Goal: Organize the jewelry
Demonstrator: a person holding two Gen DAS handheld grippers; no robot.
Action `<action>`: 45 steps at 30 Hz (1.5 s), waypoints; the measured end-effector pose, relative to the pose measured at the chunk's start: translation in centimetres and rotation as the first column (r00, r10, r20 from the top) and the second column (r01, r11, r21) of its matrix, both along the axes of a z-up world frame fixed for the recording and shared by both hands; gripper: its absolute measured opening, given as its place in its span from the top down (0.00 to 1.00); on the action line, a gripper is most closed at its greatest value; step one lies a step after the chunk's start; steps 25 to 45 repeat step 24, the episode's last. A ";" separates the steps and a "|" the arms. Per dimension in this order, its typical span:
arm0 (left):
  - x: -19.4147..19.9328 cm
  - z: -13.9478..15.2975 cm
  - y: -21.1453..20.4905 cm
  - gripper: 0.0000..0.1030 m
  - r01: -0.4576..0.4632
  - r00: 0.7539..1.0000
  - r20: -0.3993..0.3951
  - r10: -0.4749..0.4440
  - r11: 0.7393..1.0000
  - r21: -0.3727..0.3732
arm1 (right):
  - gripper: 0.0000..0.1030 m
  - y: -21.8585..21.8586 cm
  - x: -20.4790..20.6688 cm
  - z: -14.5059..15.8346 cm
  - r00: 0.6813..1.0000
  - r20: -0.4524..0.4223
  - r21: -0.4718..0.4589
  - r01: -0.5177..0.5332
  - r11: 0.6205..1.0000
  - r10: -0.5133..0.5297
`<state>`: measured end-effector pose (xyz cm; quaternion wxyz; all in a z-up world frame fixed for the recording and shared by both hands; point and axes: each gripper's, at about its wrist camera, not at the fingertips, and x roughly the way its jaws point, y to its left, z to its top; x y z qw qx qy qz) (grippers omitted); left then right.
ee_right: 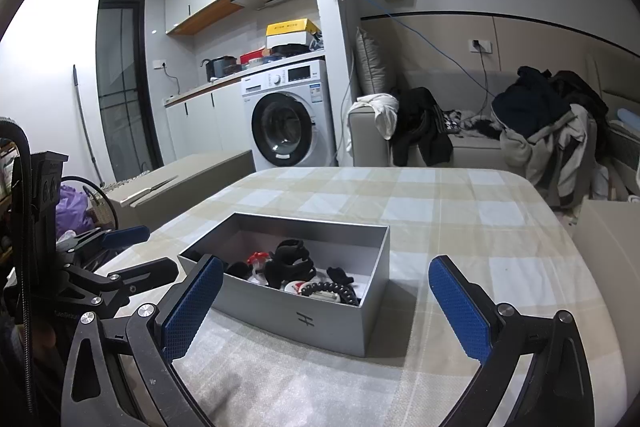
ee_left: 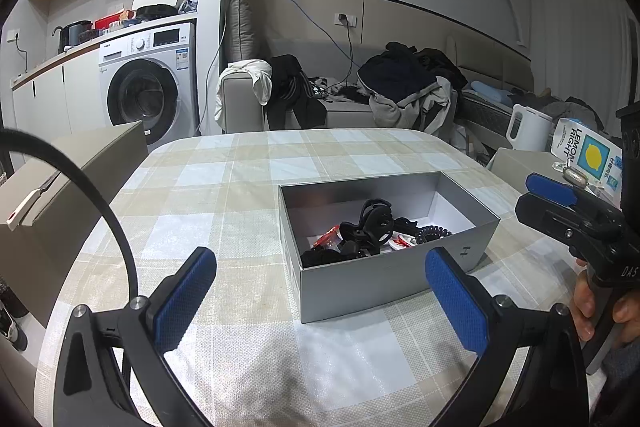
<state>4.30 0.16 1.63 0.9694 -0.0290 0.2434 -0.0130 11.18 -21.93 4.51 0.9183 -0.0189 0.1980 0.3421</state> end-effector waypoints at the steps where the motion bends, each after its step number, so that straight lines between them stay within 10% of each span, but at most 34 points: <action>1: 0.0 0.0 0.0 0.01 0.001 1.000 0.000 -0.001 1.000 0.000 | 0.00 0.0 0.0 0.0 1.000 -0.001 0.000 -0.002 1.000 0.002; 45: -0.2 0.2 0.2 0.01 -0.010 1.000 0.012 0.010 1.000 -0.001 | 0.00 0.2 -0.1 0.1 1.000 0.012 -0.014 -0.011 1.000 0.011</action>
